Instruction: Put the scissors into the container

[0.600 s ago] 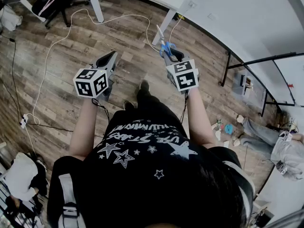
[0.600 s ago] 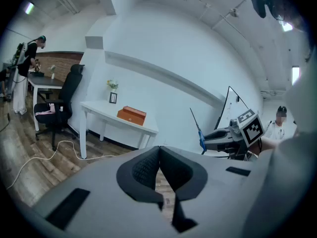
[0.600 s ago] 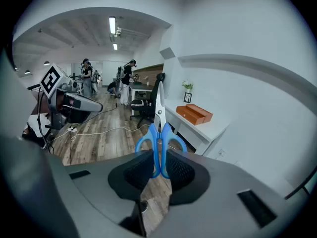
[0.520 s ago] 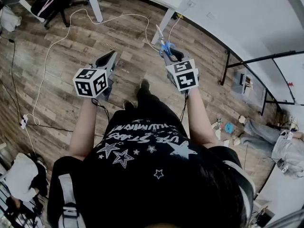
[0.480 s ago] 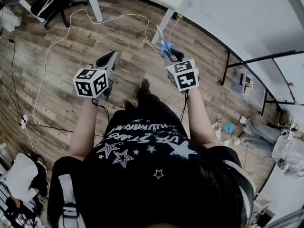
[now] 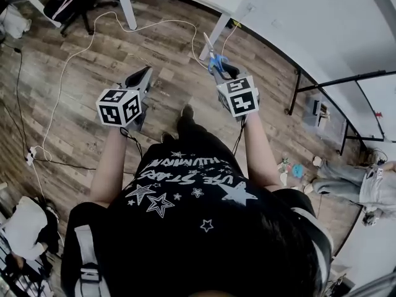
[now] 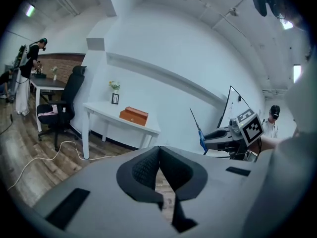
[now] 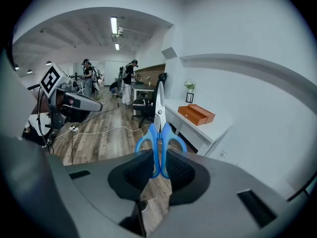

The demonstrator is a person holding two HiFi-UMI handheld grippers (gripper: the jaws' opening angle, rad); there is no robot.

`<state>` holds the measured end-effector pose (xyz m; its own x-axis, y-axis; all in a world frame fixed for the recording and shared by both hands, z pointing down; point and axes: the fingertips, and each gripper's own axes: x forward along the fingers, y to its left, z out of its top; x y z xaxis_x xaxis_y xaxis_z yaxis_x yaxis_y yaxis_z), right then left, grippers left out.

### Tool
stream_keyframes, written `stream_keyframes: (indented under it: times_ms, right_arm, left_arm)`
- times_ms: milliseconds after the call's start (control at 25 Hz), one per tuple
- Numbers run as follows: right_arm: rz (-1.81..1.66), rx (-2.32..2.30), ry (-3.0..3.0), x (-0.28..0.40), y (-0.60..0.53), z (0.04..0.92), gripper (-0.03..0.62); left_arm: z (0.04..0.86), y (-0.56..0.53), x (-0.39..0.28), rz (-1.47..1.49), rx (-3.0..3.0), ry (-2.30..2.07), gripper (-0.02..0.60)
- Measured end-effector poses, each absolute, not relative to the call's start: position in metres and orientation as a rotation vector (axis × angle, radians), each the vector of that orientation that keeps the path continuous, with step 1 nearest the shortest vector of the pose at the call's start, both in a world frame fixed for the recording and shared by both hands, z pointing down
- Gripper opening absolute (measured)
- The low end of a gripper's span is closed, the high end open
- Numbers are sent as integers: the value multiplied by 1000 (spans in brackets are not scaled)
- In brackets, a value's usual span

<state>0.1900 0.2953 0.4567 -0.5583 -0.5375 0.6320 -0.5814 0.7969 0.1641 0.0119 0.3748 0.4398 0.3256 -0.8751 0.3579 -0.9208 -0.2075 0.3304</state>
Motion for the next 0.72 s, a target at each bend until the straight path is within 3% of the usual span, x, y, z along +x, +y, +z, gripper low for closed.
stream_keyframes:
  times_ms: [720]
  right_arm:
    - [185, 786, -2321, 151, 219, 484, 98]
  left_arm:
    - [470, 305, -29, 168, 2025, -1565, 20]
